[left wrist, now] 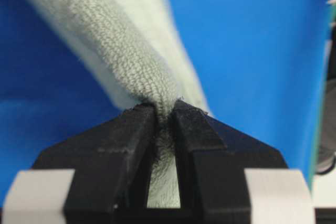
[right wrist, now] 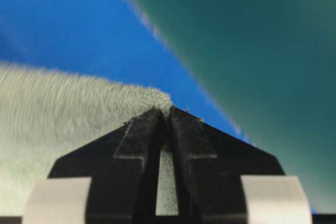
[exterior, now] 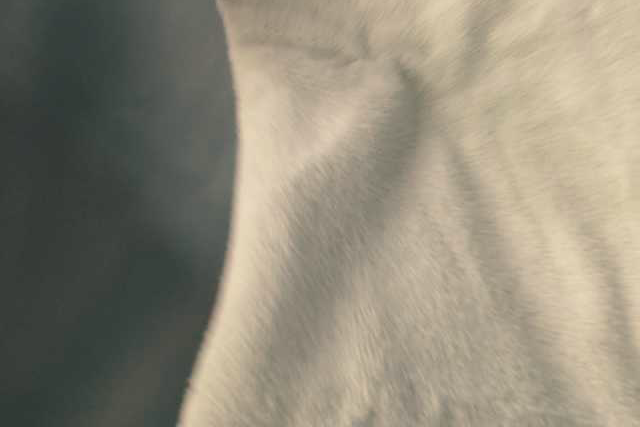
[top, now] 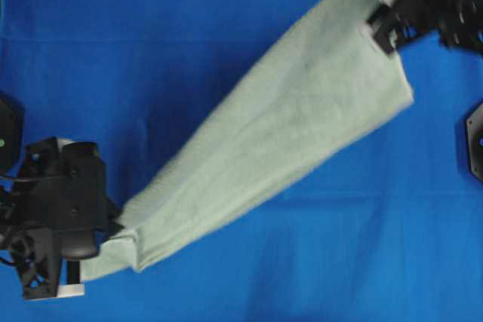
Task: Fold a bath towel.
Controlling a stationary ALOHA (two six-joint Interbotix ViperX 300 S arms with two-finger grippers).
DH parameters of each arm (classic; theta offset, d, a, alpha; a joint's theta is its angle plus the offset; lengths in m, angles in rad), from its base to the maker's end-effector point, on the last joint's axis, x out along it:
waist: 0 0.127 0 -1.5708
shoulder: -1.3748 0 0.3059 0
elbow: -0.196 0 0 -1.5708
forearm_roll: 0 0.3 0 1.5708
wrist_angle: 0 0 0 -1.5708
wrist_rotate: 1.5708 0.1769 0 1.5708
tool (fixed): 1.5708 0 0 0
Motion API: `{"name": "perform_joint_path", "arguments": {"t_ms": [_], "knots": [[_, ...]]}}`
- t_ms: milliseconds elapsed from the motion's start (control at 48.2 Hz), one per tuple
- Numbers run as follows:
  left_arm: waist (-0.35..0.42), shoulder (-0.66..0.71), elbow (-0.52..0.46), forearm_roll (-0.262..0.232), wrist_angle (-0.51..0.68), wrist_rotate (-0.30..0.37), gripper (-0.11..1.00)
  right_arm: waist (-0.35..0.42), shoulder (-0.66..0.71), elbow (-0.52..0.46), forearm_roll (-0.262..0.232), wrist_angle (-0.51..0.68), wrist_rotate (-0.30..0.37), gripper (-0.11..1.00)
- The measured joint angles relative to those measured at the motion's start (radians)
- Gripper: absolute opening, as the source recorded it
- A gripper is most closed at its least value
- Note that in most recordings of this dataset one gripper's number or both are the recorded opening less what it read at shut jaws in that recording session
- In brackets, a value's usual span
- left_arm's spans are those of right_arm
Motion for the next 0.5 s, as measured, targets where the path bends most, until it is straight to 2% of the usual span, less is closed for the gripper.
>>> {"name": "perform_joint_path", "arguments": {"t_ms": [104, 187, 374, 498], "knots": [[0.000, 0.046, -0.052, 0.003, -0.017, 0.005, 0.09, -0.089, 0.031, -0.025, -0.002, -0.104, -0.025, 0.08], [0.000, 0.071, -0.083, 0.009, -0.018, 0.020, 0.09, -0.121, 0.052, -0.043, -0.002, -0.132, -0.040, 0.08], [0.009, 0.081, -0.110, 0.011, -0.017, 0.049, 0.09, -0.132, 0.060, -0.052, -0.002, -0.135, -0.049, 0.08], [0.028, 0.094, -0.135, 0.009, -0.025, 0.051, 0.09, -0.107, 0.009, -0.032, 0.005, -0.071, -0.046, 0.08]]}}
